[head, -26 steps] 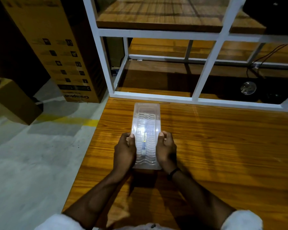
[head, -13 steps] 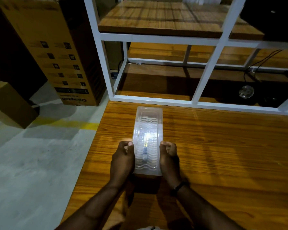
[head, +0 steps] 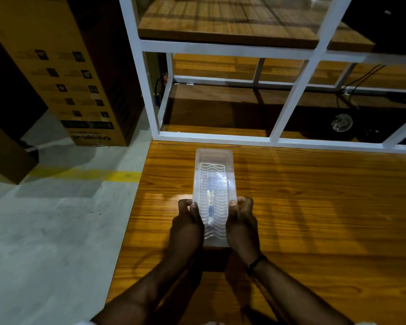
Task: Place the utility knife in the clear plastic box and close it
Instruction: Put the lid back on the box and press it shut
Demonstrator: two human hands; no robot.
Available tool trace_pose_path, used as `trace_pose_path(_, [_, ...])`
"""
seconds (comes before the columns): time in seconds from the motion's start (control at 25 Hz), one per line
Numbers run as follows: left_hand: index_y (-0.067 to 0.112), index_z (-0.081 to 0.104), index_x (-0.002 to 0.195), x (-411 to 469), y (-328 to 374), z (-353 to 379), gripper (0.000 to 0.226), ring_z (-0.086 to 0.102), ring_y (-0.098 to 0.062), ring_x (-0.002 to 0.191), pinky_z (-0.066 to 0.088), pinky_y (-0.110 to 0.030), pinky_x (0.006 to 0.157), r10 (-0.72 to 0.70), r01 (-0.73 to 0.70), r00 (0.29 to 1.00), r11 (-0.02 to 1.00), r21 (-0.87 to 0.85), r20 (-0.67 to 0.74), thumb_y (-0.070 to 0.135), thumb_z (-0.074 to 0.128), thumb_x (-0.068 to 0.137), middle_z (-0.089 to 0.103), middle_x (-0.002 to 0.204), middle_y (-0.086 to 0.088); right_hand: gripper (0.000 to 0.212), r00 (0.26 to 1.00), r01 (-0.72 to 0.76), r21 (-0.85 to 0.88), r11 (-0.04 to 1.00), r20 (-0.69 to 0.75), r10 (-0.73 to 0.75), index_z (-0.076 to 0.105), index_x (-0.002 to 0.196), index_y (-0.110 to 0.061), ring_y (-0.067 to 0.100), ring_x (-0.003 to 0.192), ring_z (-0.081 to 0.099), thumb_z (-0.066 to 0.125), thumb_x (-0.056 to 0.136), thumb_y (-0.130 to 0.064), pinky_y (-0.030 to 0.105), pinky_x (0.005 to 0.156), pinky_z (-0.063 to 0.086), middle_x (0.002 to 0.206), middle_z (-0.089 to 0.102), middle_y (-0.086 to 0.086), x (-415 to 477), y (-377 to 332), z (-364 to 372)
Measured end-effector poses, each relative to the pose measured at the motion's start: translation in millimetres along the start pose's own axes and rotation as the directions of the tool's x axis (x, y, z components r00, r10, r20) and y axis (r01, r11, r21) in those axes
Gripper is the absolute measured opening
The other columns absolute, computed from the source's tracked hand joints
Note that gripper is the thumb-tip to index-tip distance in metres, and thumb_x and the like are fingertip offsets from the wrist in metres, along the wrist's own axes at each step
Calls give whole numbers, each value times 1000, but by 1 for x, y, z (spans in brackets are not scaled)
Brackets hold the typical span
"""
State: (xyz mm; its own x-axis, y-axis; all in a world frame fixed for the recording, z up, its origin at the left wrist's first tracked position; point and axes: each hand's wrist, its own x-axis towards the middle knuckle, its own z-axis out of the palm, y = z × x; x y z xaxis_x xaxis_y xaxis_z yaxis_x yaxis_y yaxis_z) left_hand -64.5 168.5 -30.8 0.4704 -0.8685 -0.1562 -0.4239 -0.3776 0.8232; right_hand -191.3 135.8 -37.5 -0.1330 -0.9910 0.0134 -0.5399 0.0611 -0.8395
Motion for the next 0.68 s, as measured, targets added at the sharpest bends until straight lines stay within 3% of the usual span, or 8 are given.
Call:
trace_pose_path(0.08, [23,38,139,2,2,-1,39,67,-24,79,55,-38,70,-10,9,1000,998,68,12,44,32,107,74,108,-12,31,999,14,-66,998,34,-12,40,118,-22,13,67,63,37,101,-47,18,48,38,85,66,-3,0,0,0])
trace_pose_path(0.16, [25,26,154,6,4,-7,53,67,-29,101,57,-41,82,97,-90,995,976,199,-26,37,40,104,61,136,-12,30,998,46,-175,983,54,-37,40,125,-22,23,86,66,37,102,-41,28,63,49,107,66,2,1,-3,-2])
trace_pose_path(0.28, [27,21,160,25,10,-10,76,40,-32,136,47,-44,99,371,-364,925,811,457,78,32,51,90,21,167,-7,50,959,281,-559,780,124,-257,39,141,-8,36,123,48,37,92,-21,39,97,44,142,45,17,12,-13,-5])
trace_pose_path(0.36, [28,25,159,42,20,-9,78,19,-34,150,36,-49,110,385,-427,902,714,555,198,37,47,85,3,172,0,66,945,326,-564,758,208,-252,29,151,-9,34,147,22,44,87,-20,43,117,28,159,26,16,24,-28,-4])
trace_pose_path(0.48, [22,42,150,56,34,-7,81,9,-33,157,28,-51,118,394,-453,890,709,540,230,47,23,75,15,171,-2,70,915,404,-582,706,269,-302,19,155,-7,29,154,2,46,91,-20,43,124,14,165,12,14,42,-34,2])
trace_pose_path(0.56, [21,53,137,59,36,-5,74,12,-32,157,30,-52,117,451,-470,874,697,541,179,44,20,74,28,168,-3,66,902,431,-590,683,310,-301,20,154,-3,30,153,6,41,95,-21,42,124,14,164,14,18,47,-33,6])
trace_pose_path(0.68, [19,52,131,72,33,-1,59,14,-31,157,32,-51,116,451,-472,874,702,533,181,42,28,82,36,163,-3,59,905,424,-608,672,309,-292,27,152,-1,30,152,17,34,101,-30,41,123,19,162,24,19,48,-31,10])
